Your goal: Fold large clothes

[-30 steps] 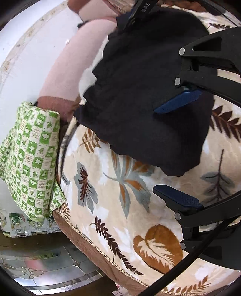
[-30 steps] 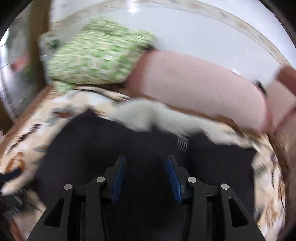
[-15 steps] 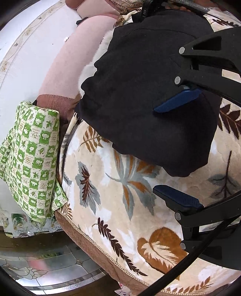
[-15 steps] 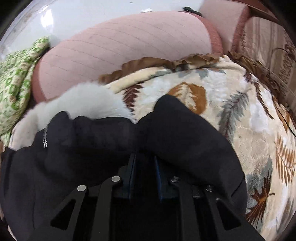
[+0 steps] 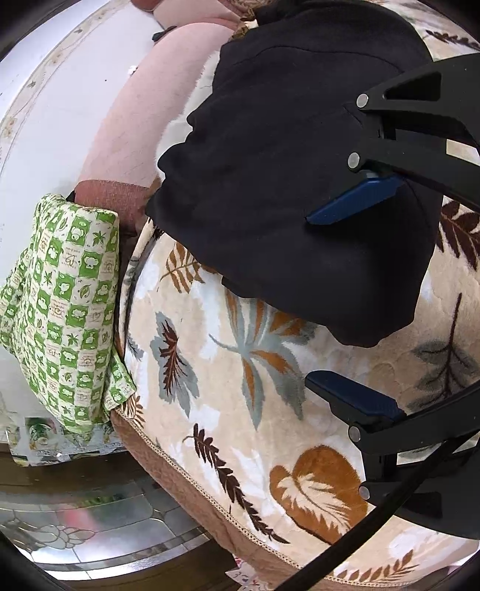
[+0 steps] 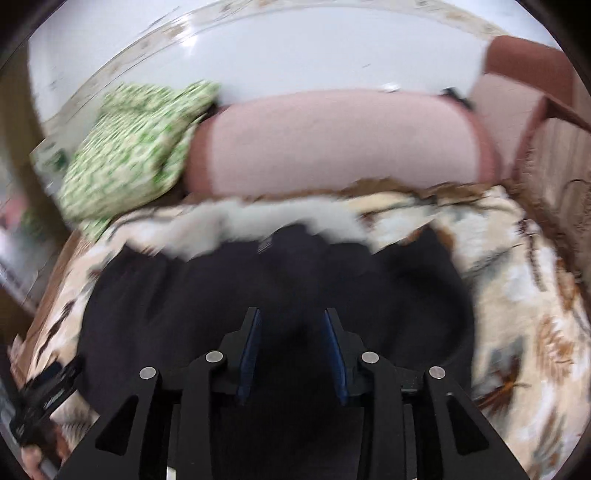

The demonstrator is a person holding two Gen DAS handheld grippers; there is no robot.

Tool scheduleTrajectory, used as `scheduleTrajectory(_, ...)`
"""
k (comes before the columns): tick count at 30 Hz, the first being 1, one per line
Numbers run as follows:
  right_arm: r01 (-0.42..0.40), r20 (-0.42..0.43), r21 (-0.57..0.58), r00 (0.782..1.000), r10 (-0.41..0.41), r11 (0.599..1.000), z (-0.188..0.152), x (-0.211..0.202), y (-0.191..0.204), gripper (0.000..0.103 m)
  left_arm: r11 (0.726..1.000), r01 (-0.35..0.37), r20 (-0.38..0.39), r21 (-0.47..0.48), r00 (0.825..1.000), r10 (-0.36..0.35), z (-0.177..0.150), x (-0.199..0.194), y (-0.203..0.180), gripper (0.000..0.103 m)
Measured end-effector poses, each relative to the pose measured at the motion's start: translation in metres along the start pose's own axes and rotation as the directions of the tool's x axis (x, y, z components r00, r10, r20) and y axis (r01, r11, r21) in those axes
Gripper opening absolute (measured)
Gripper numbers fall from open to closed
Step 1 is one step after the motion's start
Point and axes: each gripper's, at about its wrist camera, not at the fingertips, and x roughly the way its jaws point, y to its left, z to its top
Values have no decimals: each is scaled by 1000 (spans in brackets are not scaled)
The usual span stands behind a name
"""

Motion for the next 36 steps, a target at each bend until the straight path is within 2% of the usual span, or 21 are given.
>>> scheduleTrajectory(1, 3, -28, -24, 1000, -4, 1000, -4, 16, 8, 36, 1000, -1, 1, 1, 1000, 1, 0, 0, 0, 81)
scheduleTrajectory(3, 61, -82, -55, 994, -66, 997, -11, 57, 16, 40, 1000, -11, -4, 3, 1000, 11, 0, 4, 0, 81)
scheduleTrajectory(6, 160, -67, -59, 984, -163, 985, -14, 96, 16, 41, 1000, -1, -5, -6, 1000, 1, 1, 9, 0, 81)
scheduleTrajectory(9, 202, -64, -40, 977, -204, 979, -8, 105, 17, 41, 1000, -8, -9, -1, 1000, 8, 2, 8, -1, 81)
scheduleTrajectory(13, 282, -30, -152, 957, -290, 947, -1, 80, 40, 42, 999, 29, 3, -23, 1000, -29, 7, -14, 10, 80)
scheduleTrajectory(14, 259, -9, -148, 965, -263, 955, 1, 69, 45, 43, 998, 45, 22, -47, 999, -44, 9, -23, 17, 80)
scheduleTrajectory(15, 180, 41, -138, 984, -176, 974, 3, 44, 55, 43, 996, 51, 44, -74, 998, -48, 10, -31, 26, 80)
scheduleTrajectory(17, 101, 69, -156, 993, -91, 983, 3, 21, 74, 43, 994, 39, 60, -107, 998, -33, 13, -39, 39, 80)
scheduleTrajectory(20, -38, 14, -205, 999, 42, 978, 0, 24, 109, 45, 990, 18, 42, -142, 999, -12, 15, -39, 59, 80)
scheduleTrajectory(22, -34, -13, -233, 999, 32, 972, -3, 46, 125, 46, 986, 9, 25, -169, 1000, -5, 15, -36, 70, 80)
scheduleTrajectory(25, 46, -82, -232, 994, -66, 972, -8, 112, 133, 59, 982, -6, 21, -189, 1000, 10, 16, -35, 79, 80)
scheduleTrajectory(28, 60, -93, -164, 993, -76, 985, 4, 129, 125, 63, 981, -21, 45, -193, 999, 30, 19, -41, 82, 80)
scheduleTrajectory(31, 87, -111, -208, 987, -112, 974, 16, 120, 134, 63, 981, -30, 62, -190, 997, 42, 20, -46, 83, 80)
scheduleTrajectory(32, 83, -92, -205, 990, -104, 975, 20, 110, 138, 63, 981, -31, 66, -189, 997, 44, 20, -48, 84, 80)
scheduleTrajectory(33, 41, -39, -185, 998, -49, 982, 25, 90, 142, 63, 982, -33, 70, -188, 996, 47, 20, -48, 84, 80)
scheduleTrajectory(35, -29, 29, -160, 999, 34, 987, 30, 65, 150, 63, 980, -50, 80, -191, 995, 66, 20, -49, 86, 80)
scheduleTrajectory(36, -66, 31, -154, 997, 71, 986, 33, 60, 157, 63, 979, -56, 80, -196, 994, 73, 20, -49, 87, 80)
